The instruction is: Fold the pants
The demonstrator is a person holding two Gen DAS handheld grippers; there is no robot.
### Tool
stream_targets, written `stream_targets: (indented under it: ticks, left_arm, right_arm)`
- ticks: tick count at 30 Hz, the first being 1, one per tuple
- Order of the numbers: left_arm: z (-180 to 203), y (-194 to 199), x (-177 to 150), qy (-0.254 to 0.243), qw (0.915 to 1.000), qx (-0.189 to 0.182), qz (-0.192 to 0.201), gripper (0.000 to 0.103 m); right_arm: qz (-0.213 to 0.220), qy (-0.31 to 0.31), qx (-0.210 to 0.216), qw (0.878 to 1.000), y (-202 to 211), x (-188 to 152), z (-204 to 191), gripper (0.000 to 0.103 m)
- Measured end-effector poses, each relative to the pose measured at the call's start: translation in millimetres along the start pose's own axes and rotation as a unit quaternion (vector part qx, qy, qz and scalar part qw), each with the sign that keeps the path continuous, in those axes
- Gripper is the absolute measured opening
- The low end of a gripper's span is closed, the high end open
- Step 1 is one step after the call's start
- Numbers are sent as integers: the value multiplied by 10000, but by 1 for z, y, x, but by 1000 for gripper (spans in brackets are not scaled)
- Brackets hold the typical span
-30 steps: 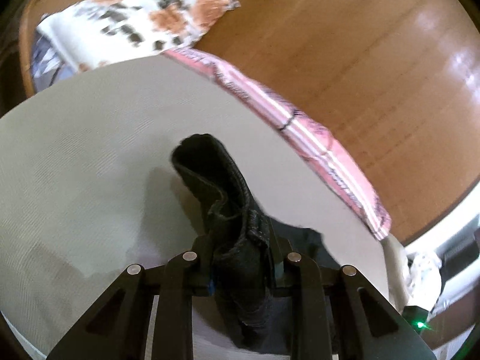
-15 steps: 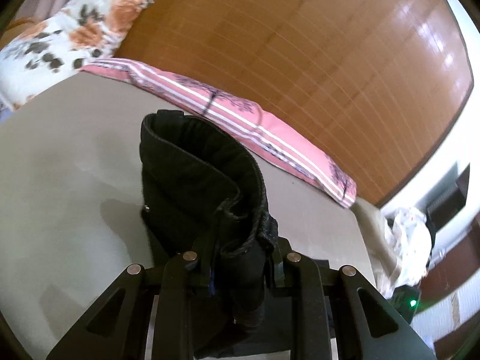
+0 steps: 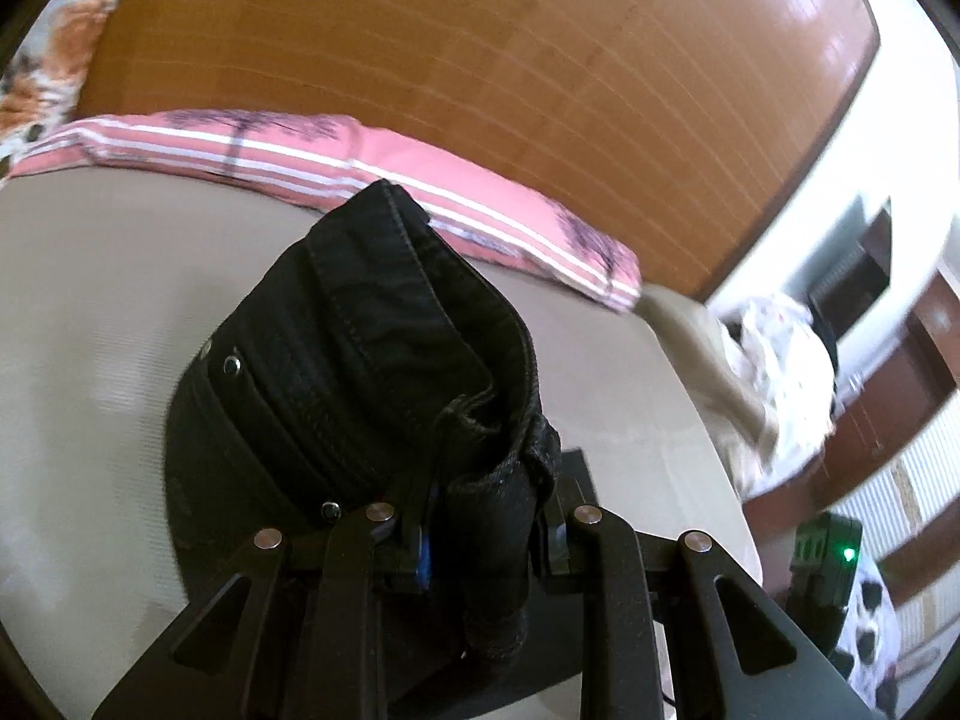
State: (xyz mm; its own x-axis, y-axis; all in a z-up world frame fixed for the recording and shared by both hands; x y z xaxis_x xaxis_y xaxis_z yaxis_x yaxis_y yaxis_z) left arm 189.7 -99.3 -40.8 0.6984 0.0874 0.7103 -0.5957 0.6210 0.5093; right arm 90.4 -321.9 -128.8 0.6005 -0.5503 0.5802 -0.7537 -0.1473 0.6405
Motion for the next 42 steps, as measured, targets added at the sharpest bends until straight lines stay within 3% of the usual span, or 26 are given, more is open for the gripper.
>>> stream_targets:
  ticks: [5,16,24,29,42]
  left_arm:
    - [35,-24,-20,-230,9987,-302,-343,24]
    - [57,-66,-88,-1024,9893,-148,-1032,24]
    - [67,-61,-104,-1366,9855,-292,-961,24]
    - [71,-70,-115,-1701,9796,-175,-1054,25]
    - [88,-72,-125,-2186,9687,75,-1176,40]
  right_arm:
    - [101,-133,-54,9998,7,6,13,63]
    - [98,-358,-154,9992,2,10,38,63]
    - [55,-392,-159,9991,-3,9,42,63]
    - [14,-361,-181,9992,-6,8,43,63]
    - [61,-328,-236,9992,-1,9,42,63]
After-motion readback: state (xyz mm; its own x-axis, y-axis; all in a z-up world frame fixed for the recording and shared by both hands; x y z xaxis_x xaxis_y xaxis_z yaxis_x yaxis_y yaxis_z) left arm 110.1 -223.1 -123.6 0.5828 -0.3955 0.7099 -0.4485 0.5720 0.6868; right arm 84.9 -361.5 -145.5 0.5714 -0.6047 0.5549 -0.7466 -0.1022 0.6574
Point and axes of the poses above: each gripper's, at about its wrist camera, not at the fingertips, and y roughly against the way its jaws point, z to its right, x to its top, the point moved 5 cm from there along -y, roughly the way its jaws point, and after that the axes turned 12 degrees about z, right-handed, at the moved point
